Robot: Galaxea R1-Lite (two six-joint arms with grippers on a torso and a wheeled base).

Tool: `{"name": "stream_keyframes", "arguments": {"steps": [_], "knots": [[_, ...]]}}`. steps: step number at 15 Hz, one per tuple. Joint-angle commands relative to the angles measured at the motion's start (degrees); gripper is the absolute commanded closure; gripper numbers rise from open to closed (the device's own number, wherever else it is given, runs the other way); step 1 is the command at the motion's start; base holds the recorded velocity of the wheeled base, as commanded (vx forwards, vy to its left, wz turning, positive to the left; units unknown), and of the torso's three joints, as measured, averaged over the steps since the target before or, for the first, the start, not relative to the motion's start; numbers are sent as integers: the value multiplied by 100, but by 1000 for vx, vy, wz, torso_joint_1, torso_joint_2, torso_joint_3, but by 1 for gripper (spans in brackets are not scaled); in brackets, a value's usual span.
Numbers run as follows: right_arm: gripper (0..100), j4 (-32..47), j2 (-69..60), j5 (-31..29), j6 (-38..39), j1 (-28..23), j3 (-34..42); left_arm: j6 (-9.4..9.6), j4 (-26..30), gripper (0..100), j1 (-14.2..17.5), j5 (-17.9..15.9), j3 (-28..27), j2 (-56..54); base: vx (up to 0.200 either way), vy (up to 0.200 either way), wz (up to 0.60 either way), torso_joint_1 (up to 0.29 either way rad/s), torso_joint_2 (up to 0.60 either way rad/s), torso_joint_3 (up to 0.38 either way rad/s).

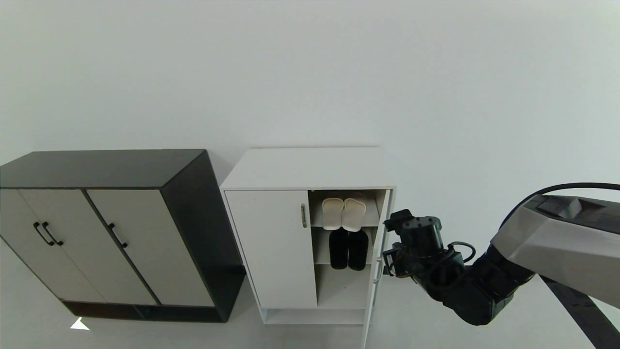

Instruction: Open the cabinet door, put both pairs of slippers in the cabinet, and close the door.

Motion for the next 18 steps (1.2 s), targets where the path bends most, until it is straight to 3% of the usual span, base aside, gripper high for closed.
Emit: {"name": "stream_keyframes", "arguments": {"steps": [1,7,9,11,13,16,18], "knots": [[100,33,281,56,107,9,-221,0,0,100,0,-2,0,7,0,0,0,0,0,0],[100,-29,870,240,616,35,-1179,0,0,100,0,-2,0,7,0,0,0,0,0,0],[100,-319,826,671,1047,53,-1223,0,0,100,0,-2,0,7,0,0,0,0,0,0],[100,-837,799,724,1073,44,-1179,0,0,100,0,-2,0,7,0,0,0,0,0,0],[100,-1329,659,1022,1056,26,-854,0,0,100,0,-2,0,7,0,0,0,0,0,0],[100,-1945,369,2121,634,-70,324,0,0,100,0,-2,0,7,0,0,0,0,0,0],[100,-2507,465,2394,449,-114,772,8,0,100,0,-2,0,7,0,0,0,0,0,0]]}}
